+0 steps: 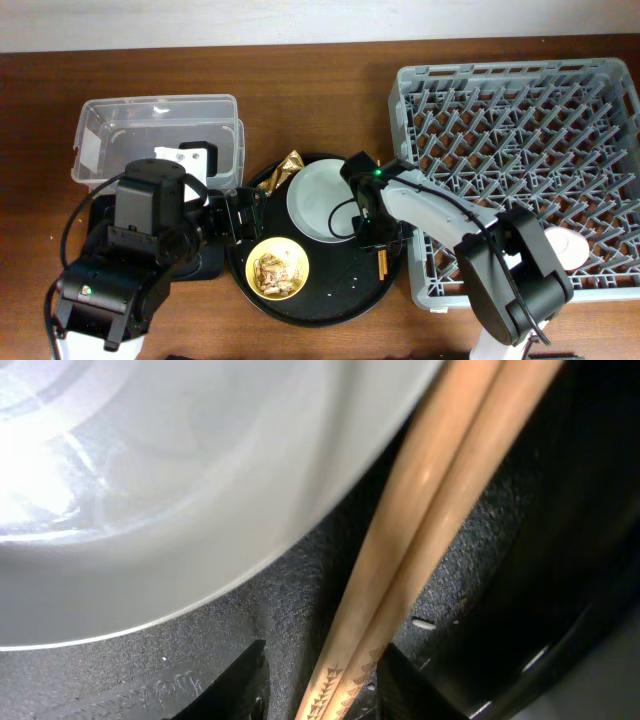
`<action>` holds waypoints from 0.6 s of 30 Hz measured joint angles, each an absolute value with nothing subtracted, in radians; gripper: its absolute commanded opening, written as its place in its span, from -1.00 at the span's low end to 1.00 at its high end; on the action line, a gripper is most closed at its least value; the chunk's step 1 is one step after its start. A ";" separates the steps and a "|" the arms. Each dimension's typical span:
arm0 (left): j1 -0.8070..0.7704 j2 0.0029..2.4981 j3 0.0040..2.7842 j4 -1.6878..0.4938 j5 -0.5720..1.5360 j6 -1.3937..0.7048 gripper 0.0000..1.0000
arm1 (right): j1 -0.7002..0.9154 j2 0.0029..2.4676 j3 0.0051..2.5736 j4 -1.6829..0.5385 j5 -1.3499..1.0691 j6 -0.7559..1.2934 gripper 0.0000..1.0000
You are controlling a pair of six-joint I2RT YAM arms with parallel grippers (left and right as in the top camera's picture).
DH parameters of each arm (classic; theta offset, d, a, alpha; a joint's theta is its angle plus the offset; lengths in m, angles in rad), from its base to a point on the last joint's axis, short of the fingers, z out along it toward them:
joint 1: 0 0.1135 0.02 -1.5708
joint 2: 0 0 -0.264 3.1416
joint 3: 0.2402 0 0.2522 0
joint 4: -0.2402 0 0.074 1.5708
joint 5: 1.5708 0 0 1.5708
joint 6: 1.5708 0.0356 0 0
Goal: Sort waste into correct bins and load items into the dishwasher rack
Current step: 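Reach the right gripper to the wooden chopsticks and grasp them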
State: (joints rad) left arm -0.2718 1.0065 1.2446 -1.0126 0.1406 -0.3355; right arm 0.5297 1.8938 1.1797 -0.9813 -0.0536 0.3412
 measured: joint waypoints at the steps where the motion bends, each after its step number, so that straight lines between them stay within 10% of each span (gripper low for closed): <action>1: -0.272 1.007 1.245 -1.013 0.141 -0.336 0.99 | 0.526 1.894 1.180 -0.982 -0.053 0.333 -0.34; 8: -0.272 1.010 1.245 -1.013 0.141 -0.336 0.99 | 0.499 1.783 1.179 -1.012 -0.040 0.326 -0.76; 18: -0.272 1.010 1.245 -1.014 0.141 -0.336 1.00 | 0.480 1.756 1.068 -0.851 -0.033 0.330 -0.75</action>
